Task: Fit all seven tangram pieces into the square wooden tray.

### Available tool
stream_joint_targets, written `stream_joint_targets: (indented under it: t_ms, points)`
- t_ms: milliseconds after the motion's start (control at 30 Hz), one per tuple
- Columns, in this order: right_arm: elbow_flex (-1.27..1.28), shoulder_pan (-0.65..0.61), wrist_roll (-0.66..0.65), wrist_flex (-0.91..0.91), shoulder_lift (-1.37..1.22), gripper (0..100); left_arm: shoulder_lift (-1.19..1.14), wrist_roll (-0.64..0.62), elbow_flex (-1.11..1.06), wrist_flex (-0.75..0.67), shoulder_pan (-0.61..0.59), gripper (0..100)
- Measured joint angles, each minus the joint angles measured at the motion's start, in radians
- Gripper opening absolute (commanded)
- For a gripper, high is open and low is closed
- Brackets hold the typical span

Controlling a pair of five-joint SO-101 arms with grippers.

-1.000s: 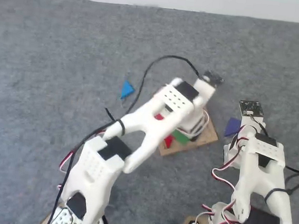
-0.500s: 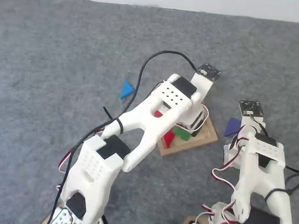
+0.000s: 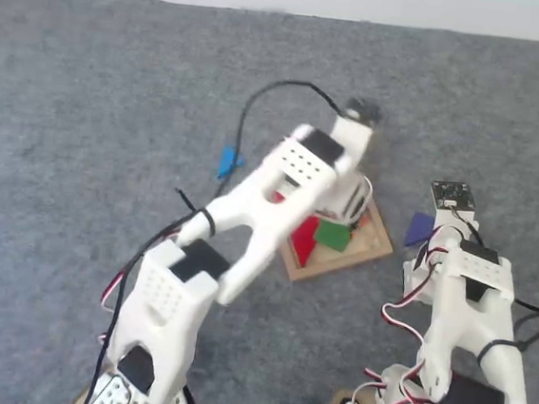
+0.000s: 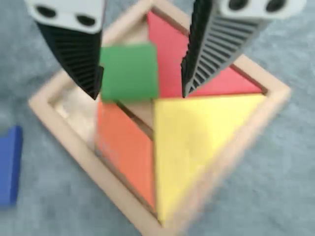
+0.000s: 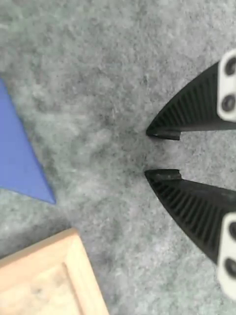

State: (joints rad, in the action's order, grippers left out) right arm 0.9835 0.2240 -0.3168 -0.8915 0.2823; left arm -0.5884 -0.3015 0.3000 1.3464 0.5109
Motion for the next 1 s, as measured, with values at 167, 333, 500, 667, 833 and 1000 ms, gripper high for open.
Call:
stream_joint_targets:
  t_ms: [167,333,500,667,833,1000]
  points:
    - [0.0,0.0,0.0,0.0,0.0,11.8,0.0,-0.011,0.0,-0.074,-0.044,25]
    - [0.0,0.0,0.0,0.0,0.0,11.8,0.0,-0.011,0.0,-0.08,-0.051,25]
    - [0.0,0.0,0.0,0.0,0.0,11.8,0.0,-0.003,-0.054,-0.086,-0.055,25]
    - [0.0,0.0,0.0,0.0,0.0,11.8,0.0,-0.002,-0.097,-0.094,-0.054,25]
    - [0.0,0.0,0.0,0.0,0.0,11.8,0.0,0.0,-0.124,-0.094,-0.054,25]
    - [0.0,0.0,0.0,0.0,0.0,11.8,0.0,-0.005,-0.129,-0.094,-0.054,25]
